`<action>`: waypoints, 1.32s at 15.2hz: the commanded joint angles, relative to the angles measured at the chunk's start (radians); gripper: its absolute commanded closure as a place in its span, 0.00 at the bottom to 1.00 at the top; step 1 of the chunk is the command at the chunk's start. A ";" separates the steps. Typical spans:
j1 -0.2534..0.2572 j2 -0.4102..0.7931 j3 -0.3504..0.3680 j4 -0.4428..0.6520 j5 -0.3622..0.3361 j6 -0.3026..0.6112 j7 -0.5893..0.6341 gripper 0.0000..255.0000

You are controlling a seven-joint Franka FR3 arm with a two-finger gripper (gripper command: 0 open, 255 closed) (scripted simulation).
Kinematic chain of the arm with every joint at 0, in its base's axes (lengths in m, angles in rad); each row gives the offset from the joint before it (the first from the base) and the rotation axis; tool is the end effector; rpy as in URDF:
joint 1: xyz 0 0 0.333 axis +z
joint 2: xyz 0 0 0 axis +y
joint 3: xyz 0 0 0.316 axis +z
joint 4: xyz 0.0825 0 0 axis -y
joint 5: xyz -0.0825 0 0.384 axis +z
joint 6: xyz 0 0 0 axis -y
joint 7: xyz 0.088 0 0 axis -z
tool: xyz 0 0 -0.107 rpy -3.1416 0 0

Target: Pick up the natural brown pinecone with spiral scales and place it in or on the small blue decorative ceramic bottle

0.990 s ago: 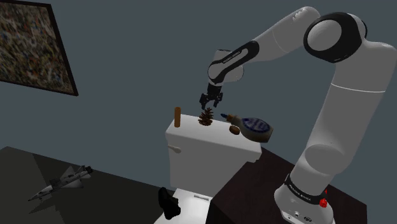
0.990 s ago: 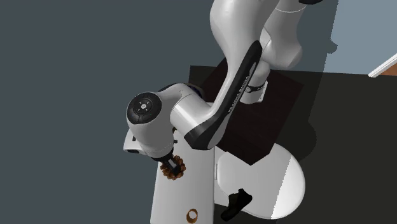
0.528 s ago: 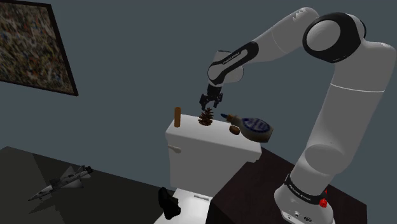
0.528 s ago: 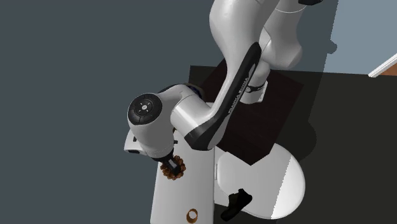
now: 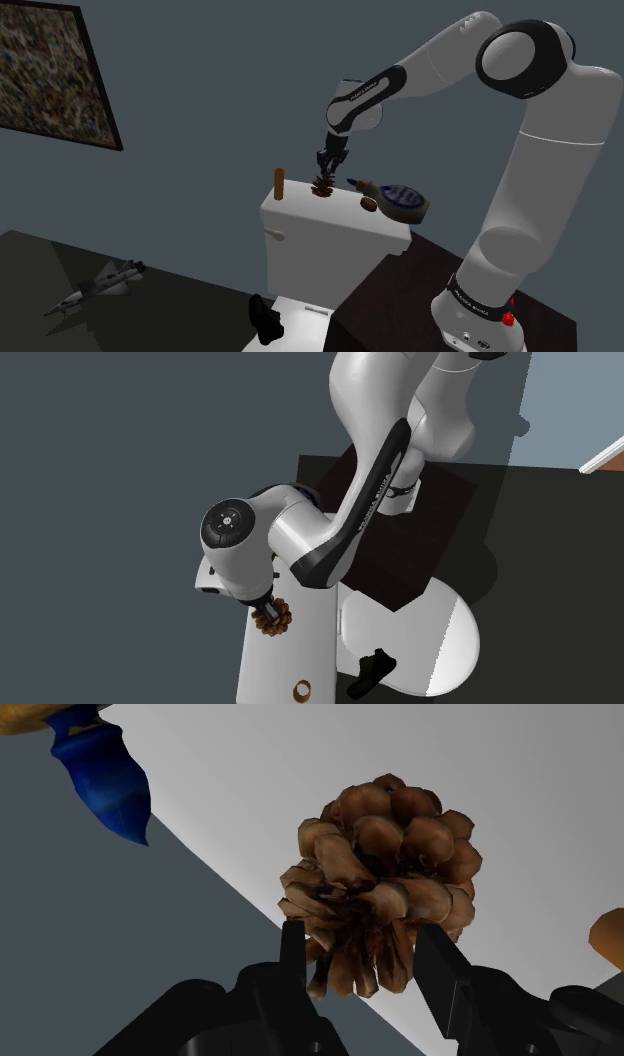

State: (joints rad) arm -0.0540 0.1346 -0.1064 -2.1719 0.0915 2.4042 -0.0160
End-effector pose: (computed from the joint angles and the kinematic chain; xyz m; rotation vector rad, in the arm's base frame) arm 0.5552 -0.0885 0.3411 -3.0792 0.3205 -0.1594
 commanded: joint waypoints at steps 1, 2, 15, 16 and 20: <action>0.000 0.000 0.000 0.000 0.000 0.000 0.000 1.00; 0.000 0.001 0.000 0.000 0.000 0.000 0.000 1.00; 0.001 -0.090 -0.004 0.075 -0.025 -0.164 0.022 1.00; 0.001 -0.096 -0.004 0.082 -0.026 -0.177 0.024 1.00; 0.001 -0.116 -0.004 0.113 -0.031 -0.228 0.029 1.00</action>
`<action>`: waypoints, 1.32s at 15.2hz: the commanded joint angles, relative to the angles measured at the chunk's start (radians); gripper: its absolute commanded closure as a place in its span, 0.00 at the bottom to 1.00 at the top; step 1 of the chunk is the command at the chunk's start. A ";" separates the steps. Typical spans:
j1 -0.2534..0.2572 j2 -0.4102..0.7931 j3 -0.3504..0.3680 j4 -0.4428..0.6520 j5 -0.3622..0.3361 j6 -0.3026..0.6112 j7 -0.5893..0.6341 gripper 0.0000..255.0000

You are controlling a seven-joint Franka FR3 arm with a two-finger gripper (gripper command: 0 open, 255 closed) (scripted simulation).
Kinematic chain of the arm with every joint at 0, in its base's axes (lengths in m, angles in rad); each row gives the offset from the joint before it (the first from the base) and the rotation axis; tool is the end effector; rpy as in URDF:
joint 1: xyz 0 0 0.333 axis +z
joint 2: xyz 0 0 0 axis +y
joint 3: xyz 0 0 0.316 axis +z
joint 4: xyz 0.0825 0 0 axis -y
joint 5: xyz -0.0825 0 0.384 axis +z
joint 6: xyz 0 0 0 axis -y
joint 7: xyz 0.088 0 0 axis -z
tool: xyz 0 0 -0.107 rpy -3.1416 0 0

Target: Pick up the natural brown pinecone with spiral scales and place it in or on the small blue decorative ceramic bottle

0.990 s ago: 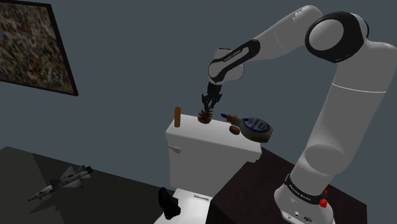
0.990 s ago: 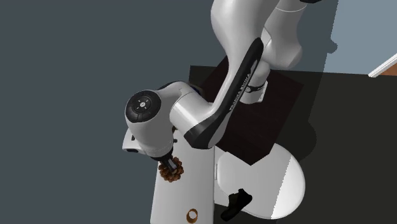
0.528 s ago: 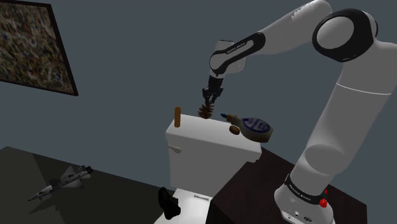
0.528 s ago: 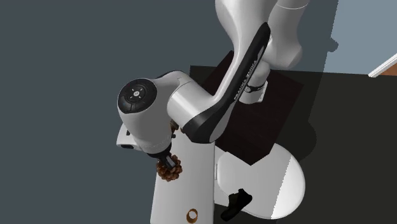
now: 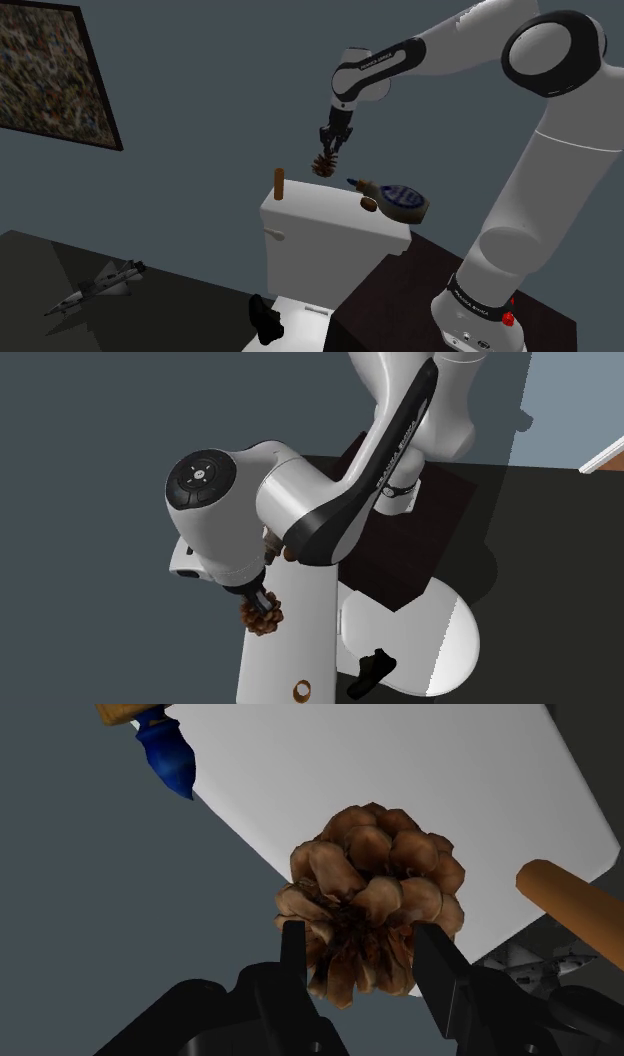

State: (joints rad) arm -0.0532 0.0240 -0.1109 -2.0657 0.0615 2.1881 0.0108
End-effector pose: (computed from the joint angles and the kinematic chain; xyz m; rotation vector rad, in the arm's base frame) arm 0.5554 -0.0894 0.4304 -3.0794 0.3212 -0.1581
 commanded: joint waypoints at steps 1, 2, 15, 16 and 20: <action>0.000 -0.010 0.000 0.015 -0.003 -0.025 0.003 1.00; 0.000 -0.015 0.000 0.024 -0.004 -0.038 0.004 1.00; 0.000 -0.054 0.000 0.155 -0.013 -0.208 0.017 1.00; 0.000 -0.055 0.000 0.167 -0.014 -0.221 0.017 1.00; 0.000 -0.059 0.000 0.216 -0.015 -0.274 0.020 1.00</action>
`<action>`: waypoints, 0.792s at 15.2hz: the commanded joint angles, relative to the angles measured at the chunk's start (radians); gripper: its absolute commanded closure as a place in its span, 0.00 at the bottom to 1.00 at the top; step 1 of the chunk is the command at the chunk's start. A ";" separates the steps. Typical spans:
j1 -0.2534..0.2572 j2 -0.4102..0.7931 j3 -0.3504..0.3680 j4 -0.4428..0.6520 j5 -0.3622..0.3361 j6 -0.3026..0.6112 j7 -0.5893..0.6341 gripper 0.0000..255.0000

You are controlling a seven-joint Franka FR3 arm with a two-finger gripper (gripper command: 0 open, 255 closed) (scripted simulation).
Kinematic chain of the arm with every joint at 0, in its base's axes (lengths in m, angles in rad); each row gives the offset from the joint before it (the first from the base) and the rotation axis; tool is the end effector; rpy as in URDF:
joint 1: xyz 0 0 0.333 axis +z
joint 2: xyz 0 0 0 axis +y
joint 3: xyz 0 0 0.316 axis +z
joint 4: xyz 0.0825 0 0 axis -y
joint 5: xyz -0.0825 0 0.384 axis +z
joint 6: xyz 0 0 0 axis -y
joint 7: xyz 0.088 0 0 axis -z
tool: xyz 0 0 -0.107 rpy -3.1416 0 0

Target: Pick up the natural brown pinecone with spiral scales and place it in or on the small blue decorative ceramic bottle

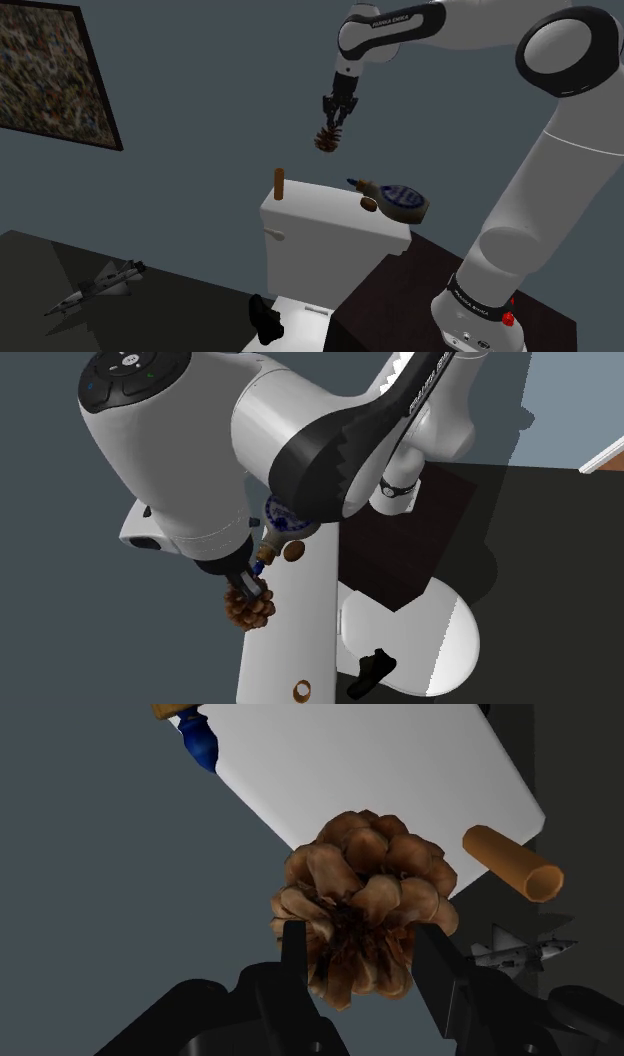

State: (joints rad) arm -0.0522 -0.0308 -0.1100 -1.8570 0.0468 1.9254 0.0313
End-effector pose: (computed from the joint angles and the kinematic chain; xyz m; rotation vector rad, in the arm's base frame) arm 0.5564 -0.0884 0.5364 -3.0795 0.3209 -0.1579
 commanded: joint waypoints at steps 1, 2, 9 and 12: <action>-0.001 -0.005 -0.001 0.020 -0.001 -0.025 0.000 1.00; -0.001 -0.005 -0.001 0.034 -0.001 -0.038 0.001 1.00; -0.032 -0.161 -0.035 -0.085 -0.019 -0.077 -0.058 1.00; -0.053 -0.249 -0.058 -0.153 -0.035 -0.097 -0.095 1.00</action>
State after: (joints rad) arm -0.0981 -0.2452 -0.1600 -1.9838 0.0178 1.8363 -0.0508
